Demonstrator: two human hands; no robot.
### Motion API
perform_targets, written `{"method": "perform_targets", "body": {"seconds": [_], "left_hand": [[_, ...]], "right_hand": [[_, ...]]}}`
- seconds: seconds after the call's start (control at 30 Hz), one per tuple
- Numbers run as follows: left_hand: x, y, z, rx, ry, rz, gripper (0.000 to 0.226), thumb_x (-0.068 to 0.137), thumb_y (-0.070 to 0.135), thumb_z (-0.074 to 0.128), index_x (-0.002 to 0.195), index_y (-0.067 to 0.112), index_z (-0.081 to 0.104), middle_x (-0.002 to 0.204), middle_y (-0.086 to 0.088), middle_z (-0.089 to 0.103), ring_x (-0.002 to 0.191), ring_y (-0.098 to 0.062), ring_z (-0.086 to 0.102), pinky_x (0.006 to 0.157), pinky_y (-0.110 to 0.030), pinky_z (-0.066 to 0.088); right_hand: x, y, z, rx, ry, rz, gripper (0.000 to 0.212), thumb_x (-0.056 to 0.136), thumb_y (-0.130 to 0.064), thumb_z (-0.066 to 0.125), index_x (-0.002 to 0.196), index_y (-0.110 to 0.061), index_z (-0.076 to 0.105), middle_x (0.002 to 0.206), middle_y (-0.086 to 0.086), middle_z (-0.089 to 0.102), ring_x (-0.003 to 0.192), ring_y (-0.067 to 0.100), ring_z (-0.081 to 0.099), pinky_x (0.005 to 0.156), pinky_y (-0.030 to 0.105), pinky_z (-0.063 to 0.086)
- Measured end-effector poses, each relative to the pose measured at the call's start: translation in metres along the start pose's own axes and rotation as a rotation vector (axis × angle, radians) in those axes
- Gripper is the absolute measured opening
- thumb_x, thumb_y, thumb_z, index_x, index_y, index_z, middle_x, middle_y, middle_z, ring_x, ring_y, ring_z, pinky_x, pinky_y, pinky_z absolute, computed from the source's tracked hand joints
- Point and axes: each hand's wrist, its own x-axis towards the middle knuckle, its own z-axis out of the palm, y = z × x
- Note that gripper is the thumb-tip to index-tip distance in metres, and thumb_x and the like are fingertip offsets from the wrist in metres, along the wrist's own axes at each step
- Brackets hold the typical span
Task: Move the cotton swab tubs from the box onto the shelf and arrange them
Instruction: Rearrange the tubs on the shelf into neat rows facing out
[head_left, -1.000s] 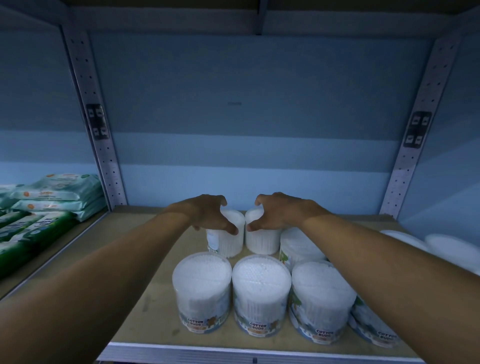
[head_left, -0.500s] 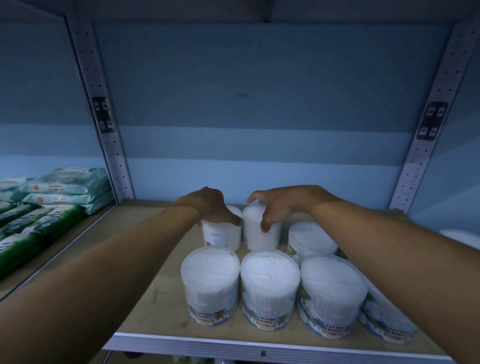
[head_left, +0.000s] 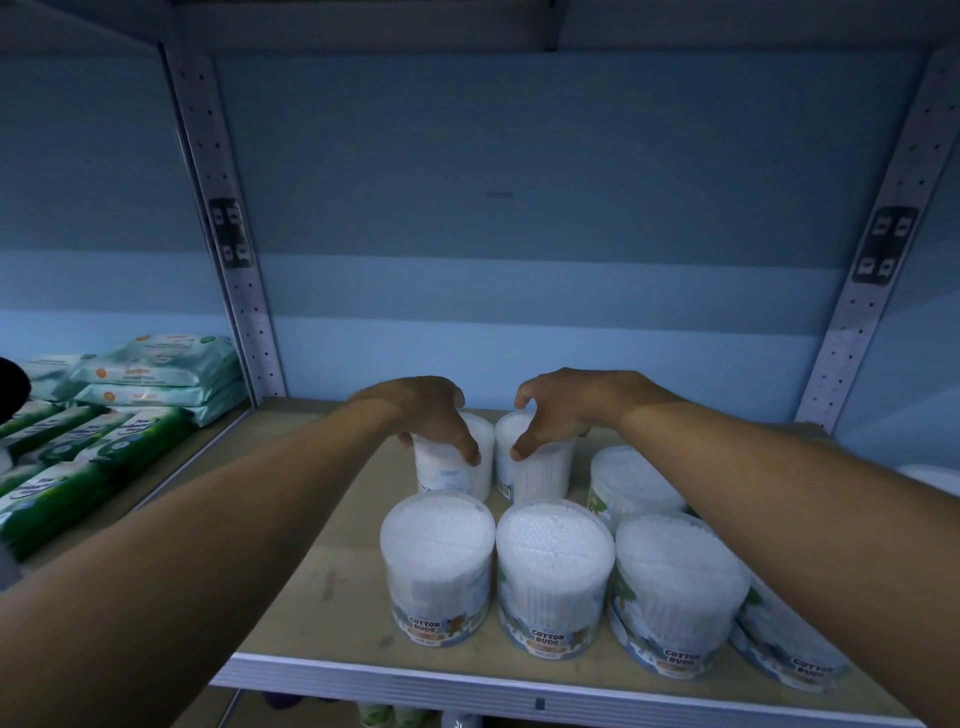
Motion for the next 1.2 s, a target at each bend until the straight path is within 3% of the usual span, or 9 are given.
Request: {"method": "perform_targets", "body": {"seconds": [0.23,0.3,0.4,0.5,0.57,0.67,0.8,1.1,1.2], "left_hand": [[-0.001,0.010,0.005,0.034,0.007,-0.060,0.071,0.068,0.063,0.078,0.113,0.012,0.058,0.114,-0.004,0.061,0.080,-0.021,0.068,0.071,-0.027,0.058],[-0.002,0.013,0.005,0.077,0.004,-0.088,0.070,0.067,0.068,0.075,0.107,0.013,0.057,0.107,-0.005,0.061,0.072,-0.022,0.070,0.074,-0.028,0.058],[-0.004,0.015,0.001,0.101,-0.020,-0.081,0.076,0.069,0.068,0.074,0.115,0.012,0.055,0.113,-0.005,0.059,0.088,-0.025,0.067,0.082,-0.031,0.058],[-0.005,0.015,-0.007,0.111,-0.058,0.002,0.093,0.070,0.062,0.077,0.146,0.022,0.041,0.141,0.000,0.049,0.117,-0.025,0.056,0.098,-0.034,0.051],[-0.004,0.013,-0.011,0.092,-0.086,0.042,0.097,0.069,0.054,0.082,0.151,0.030,0.035,0.151,0.004,0.040,0.129,-0.024,0.050,0.103,-0.034,0.047],[0.000,0.011,-0.009,0.071,-0.108,0.049,0.090,0.069,0.046,0.085,0.146,0.029,0.043,0.147,0.004,0.046,0.126,-0.023,0.053,0.101,-0.035,0.051],[0.001,0.013,-0.006,0.069,-0.090,0.045,0.082,0.068,0.048,0.085,0.139,0.023,0.053,0.135,0.003,0.055,0.115,-0.023,0.058,0.094,-0.035,0.056],[0.000,0.013,-0.003,0.087,-0.072,-0.052,0.082,0.062,0.063,0.082,0.121,0.012,0.058,0.118,-0.006,0.063,0.097,-0.026,0.066,0.080,-0.036,0.062],[-0.003,0.013,-0.005,0.088,-0.078,-0.048,0.086,0.068,0.064,0.078,0.134,0.016,0.051,0.133,-0.004,0.055,0.111,-0.026,0.060,0.088,-0.037,0.059]], "right_hand": [[0.003,0.013,-0.002,0.074,-0.123,-0.044,0.104,0.071,-0.037,0.083,0.152,-0.045,0.018,0.150,-0.006,0.043,0.125,0.022,0.052,0.102,0.038,0.046],[0.002,0.015,-0.002,0.095,-0.155,-0.080,0.109,0.072,-0.028,0.082,0.152,-0.051,0.011,0.153,-0.006,0.040,0.129,0.022,0.049,0.107,0.043,0.043],[-0.002,0.017,-0.003,0.111,-0.166,-0.100,0.111,0.074,-0.030,0.082,0.152,-0.051,0.007,0.155,-0.006,0.037,0.132,0.022,0.046,0.109,0.044,0.040],[-0.008,0.013,-0.005,0.049,-0.089,-0.039,0.098,0.070,-0.062,0.078,0.151,-0.046,0.024,0.152,-0.009,0.040,0.125,0.022,0.054,0.104,0.040,0.044],[-0.011,0.011,-0.005,0.000,-0.061,0.004,0.089,0.070,-0.072,0.071,0.145,-0.039,0.039,0.143,-0.009,0.047,0.106,0.022,0.064,0.097,0.039,0.049],[-0.009,0.007,-0.003,-0.020,-0.059,0.015,0.081,0.070,-0.074,0.071,0.136,-0.031,0.051,0.132,-0.005,0.054,0.090,0.020,0.069,0.092,0.040,0.053],[-0.007,0.007,-0.004,0.008,-0.081,-0.008,0.076,0.072,-0.061,0.077,0.137,-0.032,0.050,0.132,-0.007,0.051,0.081,0.014,0.064,0.091,0.036,0.055],[-0.004,0.012,-0.004,0.056,-0.190,-0.105,0.091,0.075,-0.027,0.080,0.150,-0.043,0.030,0.153,-0.010,0.038,0.133,0.019,0.046,0.108,0.037,0.044],[-0.005,0.010,-0.005,0.075,-0.158,-0.085,0.087,0.076,-0.043,0.079,0.149,-0.043,0.032,0.152,-0.009,0.038,0.126,0.019,0.050,0.104,0.035,0.046]]}}
